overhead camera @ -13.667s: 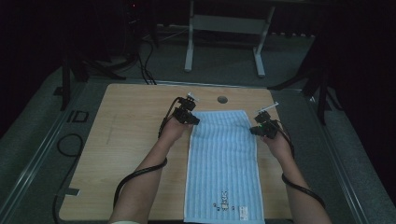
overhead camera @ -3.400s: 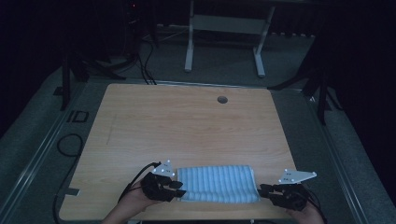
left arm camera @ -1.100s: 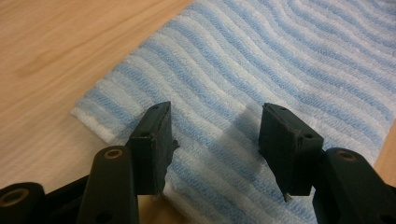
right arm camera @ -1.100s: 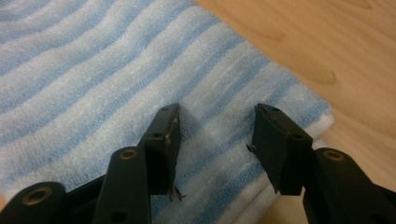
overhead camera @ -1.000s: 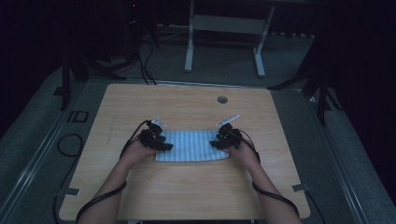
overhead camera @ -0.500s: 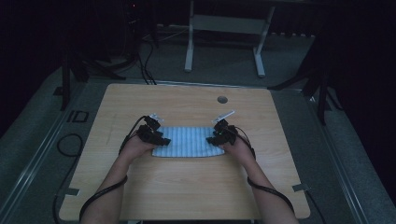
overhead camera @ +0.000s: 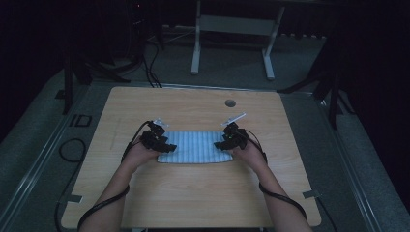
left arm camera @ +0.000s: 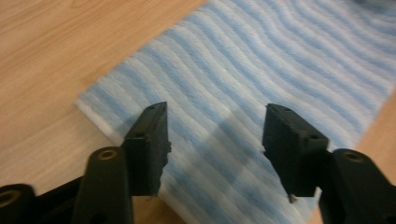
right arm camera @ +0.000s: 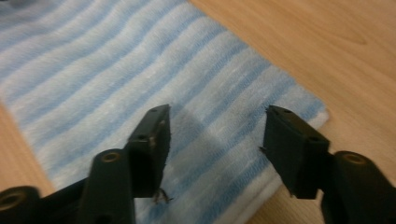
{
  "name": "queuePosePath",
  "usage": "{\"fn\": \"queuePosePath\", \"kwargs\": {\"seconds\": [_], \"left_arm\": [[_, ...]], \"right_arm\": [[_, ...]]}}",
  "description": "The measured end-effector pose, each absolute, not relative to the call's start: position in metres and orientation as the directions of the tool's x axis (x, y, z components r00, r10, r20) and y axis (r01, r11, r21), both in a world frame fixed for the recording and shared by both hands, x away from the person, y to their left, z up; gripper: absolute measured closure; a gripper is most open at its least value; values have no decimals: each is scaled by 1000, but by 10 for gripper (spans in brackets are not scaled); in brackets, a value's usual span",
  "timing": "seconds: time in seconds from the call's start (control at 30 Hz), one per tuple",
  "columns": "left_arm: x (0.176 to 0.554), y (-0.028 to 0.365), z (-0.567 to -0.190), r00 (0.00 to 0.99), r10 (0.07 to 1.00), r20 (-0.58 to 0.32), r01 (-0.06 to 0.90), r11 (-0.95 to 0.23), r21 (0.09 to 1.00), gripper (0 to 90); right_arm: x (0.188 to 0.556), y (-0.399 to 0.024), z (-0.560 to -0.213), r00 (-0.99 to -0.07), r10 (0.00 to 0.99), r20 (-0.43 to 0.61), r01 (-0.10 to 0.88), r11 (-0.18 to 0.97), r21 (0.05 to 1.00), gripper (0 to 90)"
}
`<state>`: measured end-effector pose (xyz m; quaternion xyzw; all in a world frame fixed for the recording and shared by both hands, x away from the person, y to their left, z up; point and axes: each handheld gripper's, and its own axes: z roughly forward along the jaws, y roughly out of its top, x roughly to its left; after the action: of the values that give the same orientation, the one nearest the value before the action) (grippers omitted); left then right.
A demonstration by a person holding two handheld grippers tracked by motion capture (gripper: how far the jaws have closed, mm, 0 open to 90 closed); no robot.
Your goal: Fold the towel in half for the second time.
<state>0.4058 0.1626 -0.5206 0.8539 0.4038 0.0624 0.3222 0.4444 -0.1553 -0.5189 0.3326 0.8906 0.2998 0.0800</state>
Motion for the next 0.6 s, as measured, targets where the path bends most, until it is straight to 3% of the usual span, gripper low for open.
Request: {"fn": "queuePosePath", "kwargs": {"seconds": [0.13, 0.2, 0.37, 0.47, 0.6], "left_arm": [[398, 164, -518, 667, 729, -156, 639, -452, 622, 287], [394, 164, -518, 661, 736, -148, 631, -438, 640, 234], [381, 160, -520, 679, 717, -155, 608, -432, 666, 36], [374, 159, -520, 673, 734, -96, 571, -433, 697, 19], [366, 165, -520, 653, 753, -87, 545, -386, 744, 19]], "right_arm": [[439, -162, -515, -784, 618, 67, 514, 584, 628, 303], [433, -167, -513, -809, 587, 40, 474, 611, 635, 192], [422, -174, -508, -815, 579, 21, 432, 584, 687, 130], [415, -176, -506, -827, 563, 4, 401, 585, 705, 127], [409, -181, -506, -828, 560, -2, 387, 576, 720, 126]]}}
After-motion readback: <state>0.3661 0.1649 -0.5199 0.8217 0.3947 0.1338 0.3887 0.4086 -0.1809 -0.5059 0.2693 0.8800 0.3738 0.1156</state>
